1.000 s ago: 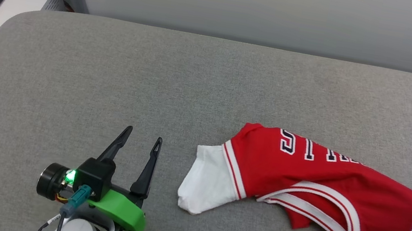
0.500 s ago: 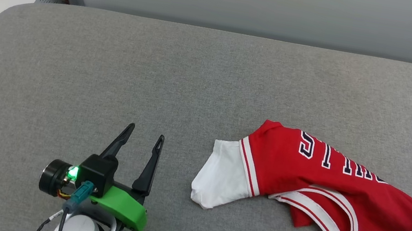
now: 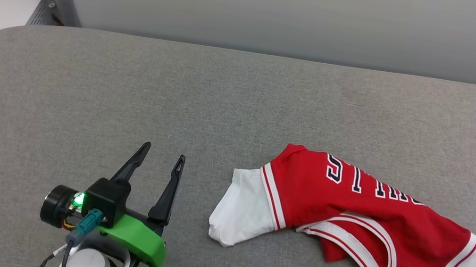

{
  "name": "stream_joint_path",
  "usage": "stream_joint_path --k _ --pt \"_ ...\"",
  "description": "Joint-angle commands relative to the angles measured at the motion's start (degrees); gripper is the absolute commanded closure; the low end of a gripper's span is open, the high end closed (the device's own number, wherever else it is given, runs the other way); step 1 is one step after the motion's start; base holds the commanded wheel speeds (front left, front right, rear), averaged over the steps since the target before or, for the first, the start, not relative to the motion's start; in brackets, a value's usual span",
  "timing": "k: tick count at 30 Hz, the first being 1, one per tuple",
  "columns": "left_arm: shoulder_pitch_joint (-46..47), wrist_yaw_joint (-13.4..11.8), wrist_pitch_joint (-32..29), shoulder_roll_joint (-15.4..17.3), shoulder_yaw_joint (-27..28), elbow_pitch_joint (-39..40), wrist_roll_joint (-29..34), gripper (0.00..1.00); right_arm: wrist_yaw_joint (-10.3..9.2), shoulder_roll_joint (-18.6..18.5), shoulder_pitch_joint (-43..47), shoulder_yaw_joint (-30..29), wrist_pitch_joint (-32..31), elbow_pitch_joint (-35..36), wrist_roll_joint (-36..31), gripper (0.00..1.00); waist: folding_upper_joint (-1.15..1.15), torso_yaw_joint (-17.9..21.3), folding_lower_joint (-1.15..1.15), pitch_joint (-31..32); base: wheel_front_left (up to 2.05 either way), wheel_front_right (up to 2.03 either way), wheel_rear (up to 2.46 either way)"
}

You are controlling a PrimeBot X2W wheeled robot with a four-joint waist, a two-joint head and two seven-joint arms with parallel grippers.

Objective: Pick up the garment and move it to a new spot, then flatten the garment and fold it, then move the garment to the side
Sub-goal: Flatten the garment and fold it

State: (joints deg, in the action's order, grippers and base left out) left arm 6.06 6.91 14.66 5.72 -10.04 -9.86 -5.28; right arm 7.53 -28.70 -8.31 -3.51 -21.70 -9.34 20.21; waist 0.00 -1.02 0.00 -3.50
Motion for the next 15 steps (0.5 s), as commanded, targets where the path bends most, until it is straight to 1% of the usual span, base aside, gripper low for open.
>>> stream_joint_path --k 1,5,6,8,11,14,15 --pt "-0.5 0.4 0.3 0.0 0.4 0.5 -0.5 0.00 -0.04 0.9 0.7 -1.0 3.1 2.1 -1.1 0.00 0.00 0.6 0.00 0.4 0.00 0.00 0.00" --pt "-1.3 0.4 0.3 -0.3 0.8 1.1 -1.6 0.00 -0.04 5.4 3.7 -3.5 9.2 6.5 -2.8 0.00 0.00 1.5 0.00 0.5 0.00 0.00 0.00" --pt "-2.2 0.4 0.3 -0.5 1.1 1.2 -2.7 0.00 -0.04 9.4 5.5 -5.7 15.1 9.2 -4.5 0.00 0.00 1.9 0.00 0.4 0.00 0.00 0.00" --pt "-2.5 0.5 0.3 -0.3 0.9 0.9 -2.7 0.00 -0.04 12.6 6.9 -6.6 18.0 10.1 -4.8 0.00 0.00 2.2 0.00 0.1 0.00 0.00 0.00" --pt "-2.8 0.5 0.3 -0.2 0.4 0.7 -3.3 0.00 -0.04 15.7 8.5 -7.3 21.1 11.3 -6.0 0.00 0.00 2.5 0.00 -0.1 0.00 0.00 0.00" --pt "-2.6 0.5 0.2 -0.8 -2.1 0.4 -9.7 0.00 -0.04 17.8 9.5 -8.1 22.8 12.3 -6.9 0.00 0.00 2.9 0.00 -0.3 0.00 0.00 0.00" --pt "-2.2 0.6 -0.2 -0.3 -3.2 0.6 -10.6 0.00 -0.04 18.0 9.6 -8.1 23.0 12.5 -6.9 0.00 0.00 3.0 0.00 -0.4 0.00 0.00 0.00"
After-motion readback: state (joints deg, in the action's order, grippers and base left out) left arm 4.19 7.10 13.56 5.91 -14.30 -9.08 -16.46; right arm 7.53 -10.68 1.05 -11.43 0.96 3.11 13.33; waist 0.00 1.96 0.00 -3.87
